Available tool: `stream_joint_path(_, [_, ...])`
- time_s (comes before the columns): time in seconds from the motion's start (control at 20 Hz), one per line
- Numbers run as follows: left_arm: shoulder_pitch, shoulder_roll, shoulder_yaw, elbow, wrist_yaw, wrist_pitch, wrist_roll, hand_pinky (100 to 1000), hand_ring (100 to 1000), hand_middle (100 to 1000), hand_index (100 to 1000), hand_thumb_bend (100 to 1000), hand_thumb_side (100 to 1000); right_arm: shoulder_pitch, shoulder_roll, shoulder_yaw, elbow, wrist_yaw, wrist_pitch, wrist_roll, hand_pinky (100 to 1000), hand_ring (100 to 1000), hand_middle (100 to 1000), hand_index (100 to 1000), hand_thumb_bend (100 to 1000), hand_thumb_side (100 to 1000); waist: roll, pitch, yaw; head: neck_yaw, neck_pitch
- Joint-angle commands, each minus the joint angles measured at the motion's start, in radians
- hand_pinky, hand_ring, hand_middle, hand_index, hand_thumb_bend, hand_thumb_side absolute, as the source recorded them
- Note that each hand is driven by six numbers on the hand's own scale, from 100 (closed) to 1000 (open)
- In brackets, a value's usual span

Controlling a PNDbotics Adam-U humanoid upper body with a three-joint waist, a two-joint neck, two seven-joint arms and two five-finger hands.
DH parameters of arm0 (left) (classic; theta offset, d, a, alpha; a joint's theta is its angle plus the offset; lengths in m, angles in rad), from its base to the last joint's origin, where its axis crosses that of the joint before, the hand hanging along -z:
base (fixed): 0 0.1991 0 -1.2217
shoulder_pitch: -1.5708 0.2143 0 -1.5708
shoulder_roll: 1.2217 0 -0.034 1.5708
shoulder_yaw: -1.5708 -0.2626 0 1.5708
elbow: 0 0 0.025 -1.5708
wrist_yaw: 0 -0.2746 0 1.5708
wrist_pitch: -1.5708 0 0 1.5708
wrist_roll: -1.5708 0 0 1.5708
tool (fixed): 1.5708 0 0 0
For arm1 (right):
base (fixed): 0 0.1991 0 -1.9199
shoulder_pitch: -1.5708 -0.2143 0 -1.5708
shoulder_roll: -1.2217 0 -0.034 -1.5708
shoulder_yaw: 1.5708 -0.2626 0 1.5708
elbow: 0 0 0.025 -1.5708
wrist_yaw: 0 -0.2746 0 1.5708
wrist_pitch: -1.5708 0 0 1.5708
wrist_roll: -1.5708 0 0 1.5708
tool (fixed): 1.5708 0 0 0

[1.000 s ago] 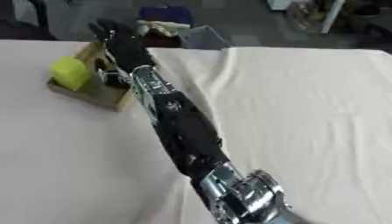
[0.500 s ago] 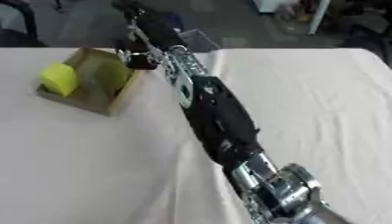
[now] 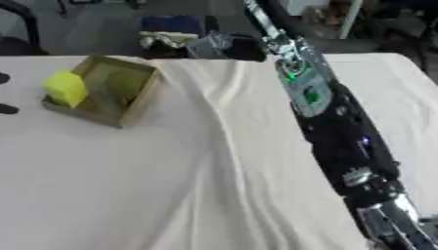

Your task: Pick up objects on the table and place them in the box.

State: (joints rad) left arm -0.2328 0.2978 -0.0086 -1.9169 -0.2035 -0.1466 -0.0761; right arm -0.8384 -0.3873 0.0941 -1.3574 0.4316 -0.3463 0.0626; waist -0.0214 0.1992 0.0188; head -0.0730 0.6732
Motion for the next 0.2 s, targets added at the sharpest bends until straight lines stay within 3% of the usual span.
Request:
stream_joint_path(0.05, [0.005, 0.026, 0.019, -0.004, -0.009, -0.003, 0.017, 689, 950, 789, 900, 126, 880, 0.061, -0.095, -0.059, -0.135, -0.121, 0.033, 0.003, 925, 948, 779, 907, 100, 361, 0.003, -0.022, -0.011, 0.020, 0.010])
stream_joint_path(0.2, [0.021, 0.030, 0.036, 0.003, -0.017, -0.003, 0.036, 688, 948, 788, 897, 120, 878, 0.186, -0.146, -0.137, -0.201, -0.189, 0.055, -0.023, 924, 950, 776, 901, 100, 382, 0.002, -0.029, -0.031, 0.036, 0.017])
